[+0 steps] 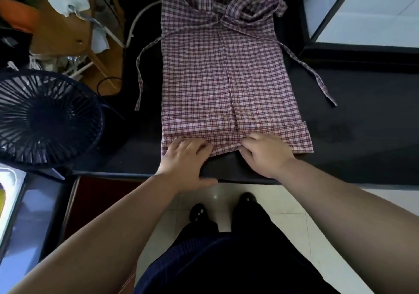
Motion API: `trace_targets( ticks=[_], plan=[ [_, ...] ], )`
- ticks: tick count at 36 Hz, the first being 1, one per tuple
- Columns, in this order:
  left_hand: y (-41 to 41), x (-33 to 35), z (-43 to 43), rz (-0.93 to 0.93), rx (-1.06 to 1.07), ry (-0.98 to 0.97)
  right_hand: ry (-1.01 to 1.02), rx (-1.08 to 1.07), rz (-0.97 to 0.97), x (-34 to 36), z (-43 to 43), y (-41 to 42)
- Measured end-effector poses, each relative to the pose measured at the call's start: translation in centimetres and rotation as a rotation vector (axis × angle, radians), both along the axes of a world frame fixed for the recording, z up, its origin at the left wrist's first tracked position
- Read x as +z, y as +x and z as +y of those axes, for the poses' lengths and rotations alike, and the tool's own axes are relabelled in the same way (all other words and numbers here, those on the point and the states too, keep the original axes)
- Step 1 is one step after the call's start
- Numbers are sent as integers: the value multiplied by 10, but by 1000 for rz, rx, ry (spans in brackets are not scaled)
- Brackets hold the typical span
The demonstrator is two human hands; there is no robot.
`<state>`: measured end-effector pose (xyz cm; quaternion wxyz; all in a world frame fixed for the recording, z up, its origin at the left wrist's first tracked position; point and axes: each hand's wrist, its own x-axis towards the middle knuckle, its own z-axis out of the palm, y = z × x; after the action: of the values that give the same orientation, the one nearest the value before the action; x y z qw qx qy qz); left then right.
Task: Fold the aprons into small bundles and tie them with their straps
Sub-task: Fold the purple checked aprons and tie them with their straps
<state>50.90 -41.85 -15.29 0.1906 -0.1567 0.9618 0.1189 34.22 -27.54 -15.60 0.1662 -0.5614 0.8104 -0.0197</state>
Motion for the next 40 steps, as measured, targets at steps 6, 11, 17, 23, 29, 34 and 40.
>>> trace_targets(
  ticks=[6, 11, 17, 23, 29, 34, 40],
  plan=[
    [-17, 8, 0, -8, 126, 25, 18, 6, -244, 13, -3, -23],
    [-27, 17, -24, -51, 257, 106, 89, 10, -325, 29, -11, -41],
    [-40, 33, -44, -159, 317, 327, 410, 178, -159, 39, -8, -59],
    [-34, 31, -51, -114, 565, 550, 414, 5, -219, 32, -8, -80],
    [-1, 5, -55, 162, 1039, 616, 379, -126, -256, 35, -1, -107],
    [0, -6, -44, 267, 1128, 389, 237, -336, -298, 26, 8, -116],
    [-10, -11, -29, 272, 1143, 196, 52, -563, -347, 17, 18, -114]
  ],
)
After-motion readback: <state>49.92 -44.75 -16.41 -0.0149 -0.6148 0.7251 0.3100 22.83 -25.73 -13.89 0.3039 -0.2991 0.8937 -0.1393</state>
